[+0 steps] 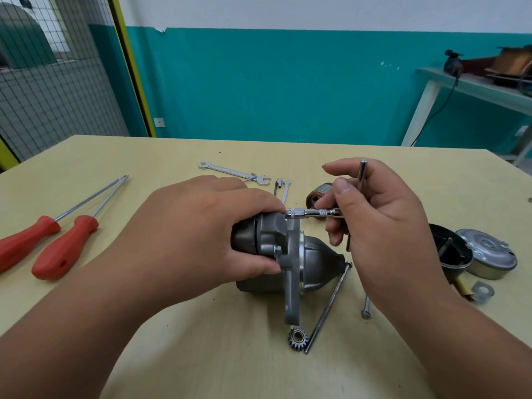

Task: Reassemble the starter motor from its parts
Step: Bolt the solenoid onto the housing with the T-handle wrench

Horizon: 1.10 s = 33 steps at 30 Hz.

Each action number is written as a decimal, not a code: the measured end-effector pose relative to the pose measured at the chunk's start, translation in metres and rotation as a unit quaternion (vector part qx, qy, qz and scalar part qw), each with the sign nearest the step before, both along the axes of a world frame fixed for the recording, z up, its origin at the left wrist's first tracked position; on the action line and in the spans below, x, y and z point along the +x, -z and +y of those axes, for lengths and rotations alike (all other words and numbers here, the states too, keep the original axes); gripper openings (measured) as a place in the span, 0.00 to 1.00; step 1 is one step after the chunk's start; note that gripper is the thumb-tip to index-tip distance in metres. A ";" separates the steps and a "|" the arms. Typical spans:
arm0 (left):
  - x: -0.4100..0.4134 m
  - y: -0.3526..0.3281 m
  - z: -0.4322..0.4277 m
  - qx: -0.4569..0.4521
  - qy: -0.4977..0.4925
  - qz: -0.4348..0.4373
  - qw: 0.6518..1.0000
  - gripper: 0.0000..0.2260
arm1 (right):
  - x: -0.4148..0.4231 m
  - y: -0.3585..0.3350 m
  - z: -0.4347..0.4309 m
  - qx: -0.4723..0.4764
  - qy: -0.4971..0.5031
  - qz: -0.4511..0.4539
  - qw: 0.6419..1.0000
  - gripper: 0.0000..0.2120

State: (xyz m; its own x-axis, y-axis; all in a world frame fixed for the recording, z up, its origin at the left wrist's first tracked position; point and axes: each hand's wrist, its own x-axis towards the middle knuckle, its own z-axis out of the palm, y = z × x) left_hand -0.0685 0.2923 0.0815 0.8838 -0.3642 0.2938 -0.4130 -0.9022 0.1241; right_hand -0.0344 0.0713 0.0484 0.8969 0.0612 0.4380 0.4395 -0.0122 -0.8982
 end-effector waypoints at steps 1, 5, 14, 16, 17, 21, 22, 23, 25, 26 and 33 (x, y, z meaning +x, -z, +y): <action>0.000 0.000 0.000 -0.002 0.000 0.002 1.000 0.34 | 0.000 0.000 -0.001 -0.001 -0.002 -0.004 1.000 0.11; 0.001 0.000 0.002 -0.012 -0.001 0.007 1.000 0.33 | 0.002 0.002 -0.002 0.005 -0.004 -0.006 1.000 0.11; 0.001 0.000 0.002 -0.014 0.004 0.007 1.000 0.33 | 0.006 0.003 -0.004 0.029 -0.027 -0.010 0.999 0.13; 0.002 0.000 0.003 -0.024 0.005 0.007 1.000 0.33 | 0.007 0.004 -0.005 0.033 -0.058 -0.016 0.998 0.14; 0.003 0.000 0.003 -0.028 0.005 0.009 1.000 0.33 | 0.007 0.004 -0.006 0.036 -0.076 -0.018 0.996 0.14; 0.005 0.001 0.006 -0.051 0.002 0.018 0.999 0.33 | 0.008 0.004 -0.009 0.053 -0.134 0.005 0.990 0.14; 0.005 0.001 0.006 -0.058 0.003 0.019 0.998 0.33 | 0.009 0.004 -0.010 0.069 -0.149 0.023 0.986 0.14; 0.005 0.001 0.007 -0.064 0.005 0.020 0.998 0.32 | 0.011 0.003 -0.011 0.092 -0.165 0.046 0.981 0.14; 0.006 0.001 0.008 -0.075 0.008 0.021 0.997 0.32 | 0.014 0.003 -0.013 0.144 -0.193 0.091 0.966 0.16; 0.006 0.001 0.008 -0.080 0.007 0.020 0.997 0.31 | 0.016 0.002 -0.013 0.163 -0.202 0.108 0.960 0.17; 0.006 0.002 0.009 -0.103 0.001 0.022 0.994 0.31 | 0.016 0.001 -0.008 0.170 -0.143 0.101 0.970 0.21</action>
State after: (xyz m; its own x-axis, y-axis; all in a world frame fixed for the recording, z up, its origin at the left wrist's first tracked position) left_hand -0.0621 0.3016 0.0793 0.8967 -0.3028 0.3229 -0.4053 -0.8549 0.3239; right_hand -0.0180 0.0631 0.0470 0.9340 0.2028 0.2942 0.1968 0.3954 -0.8972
